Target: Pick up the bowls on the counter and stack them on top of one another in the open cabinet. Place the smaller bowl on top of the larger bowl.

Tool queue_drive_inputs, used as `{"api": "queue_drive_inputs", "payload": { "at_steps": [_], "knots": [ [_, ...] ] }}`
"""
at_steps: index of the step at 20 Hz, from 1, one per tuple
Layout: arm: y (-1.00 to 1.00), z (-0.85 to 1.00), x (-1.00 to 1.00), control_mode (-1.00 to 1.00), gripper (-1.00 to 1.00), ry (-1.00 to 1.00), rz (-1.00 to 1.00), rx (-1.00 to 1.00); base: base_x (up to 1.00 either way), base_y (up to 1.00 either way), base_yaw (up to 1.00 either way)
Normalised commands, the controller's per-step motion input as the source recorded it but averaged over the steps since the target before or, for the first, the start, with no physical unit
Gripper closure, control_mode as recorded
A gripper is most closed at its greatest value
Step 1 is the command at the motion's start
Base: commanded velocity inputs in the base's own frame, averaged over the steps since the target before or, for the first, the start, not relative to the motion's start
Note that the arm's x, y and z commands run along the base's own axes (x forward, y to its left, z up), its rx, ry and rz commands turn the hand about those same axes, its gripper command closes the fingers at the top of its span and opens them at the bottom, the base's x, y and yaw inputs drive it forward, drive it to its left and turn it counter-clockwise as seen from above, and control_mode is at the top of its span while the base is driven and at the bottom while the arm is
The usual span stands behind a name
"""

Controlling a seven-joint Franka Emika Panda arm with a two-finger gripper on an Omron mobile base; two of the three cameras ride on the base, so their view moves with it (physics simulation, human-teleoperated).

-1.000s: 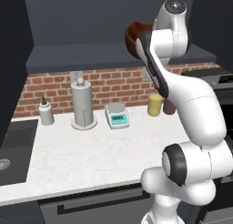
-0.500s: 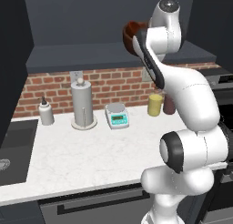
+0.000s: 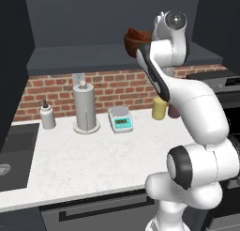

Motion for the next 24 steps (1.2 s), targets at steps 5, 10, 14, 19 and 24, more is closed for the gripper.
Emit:
{"api": "queue_drive_inputs", "payload": {
  "at_steps": [5, 10, 14, 19, 24],
  "knots": [
    [0.09, 0.00, -0.06, -1.00, -1.00, -0.26, 0.00, 0.00, 0.00, 0.00, 0.00],
    [0.02, 0.22, -0.44, -1.00, -1.00, -0.25, 0.00, 0.00, 0.00, 0.00, 0.00],
    [0.01, 0.36, -0.55, -1.00, -1.00, -0.28, 0.01, 0.01, 0.00, 0.00, 0.00],
    [0.03, 0.21, -0.79, -1.00, -1.00, -0.18, 0.00, 0.00, 0.00, 0.00, 0.00],
    [0.12, 0.19, -0.98, -1.00, -1.00, -0.19, 0.00, 0.00, 0.00, 0.00, 0.00]
  ]
}}
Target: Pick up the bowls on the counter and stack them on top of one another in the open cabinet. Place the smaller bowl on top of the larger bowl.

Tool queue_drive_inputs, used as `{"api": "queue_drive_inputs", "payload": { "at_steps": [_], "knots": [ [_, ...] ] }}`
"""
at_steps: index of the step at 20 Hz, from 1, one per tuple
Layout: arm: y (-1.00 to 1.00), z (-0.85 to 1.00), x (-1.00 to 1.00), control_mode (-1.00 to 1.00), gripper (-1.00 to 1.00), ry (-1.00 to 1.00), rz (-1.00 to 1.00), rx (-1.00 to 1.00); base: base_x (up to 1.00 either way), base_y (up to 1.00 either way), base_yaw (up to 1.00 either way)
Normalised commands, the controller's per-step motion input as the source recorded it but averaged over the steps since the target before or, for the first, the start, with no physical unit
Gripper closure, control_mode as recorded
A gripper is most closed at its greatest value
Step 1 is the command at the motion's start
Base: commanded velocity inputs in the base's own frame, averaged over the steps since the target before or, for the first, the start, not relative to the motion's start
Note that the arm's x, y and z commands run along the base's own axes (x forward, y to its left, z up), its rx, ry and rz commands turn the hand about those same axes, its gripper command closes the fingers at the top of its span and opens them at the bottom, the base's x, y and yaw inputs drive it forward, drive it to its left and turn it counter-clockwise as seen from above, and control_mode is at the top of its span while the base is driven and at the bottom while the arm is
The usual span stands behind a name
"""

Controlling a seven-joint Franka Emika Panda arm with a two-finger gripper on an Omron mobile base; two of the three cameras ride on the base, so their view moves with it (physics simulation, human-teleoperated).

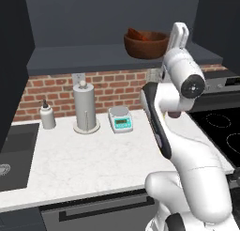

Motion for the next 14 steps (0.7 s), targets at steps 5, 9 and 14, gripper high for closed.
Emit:
{"api": "queue_drive_inputs", "payload": {
  "at_steps": [5, 9, 14],
  "knots": [
    [0.01, 0.05, -1.00, -1.00, -1.00, 0.01, 0.00, 0.00, 0.00, 0.00, 0.00],
    [0.00, -0.03, -1.00, -1.00, -1.00, 0.18, 0.00, 0.00, 0.00, 0.00, 0.00],
    [0.00, -0.24, -1.00, -1.00, -1.00, 0.26, 0.00, 0.00, 0.00, 0.00, 0.00]
  ]
}}
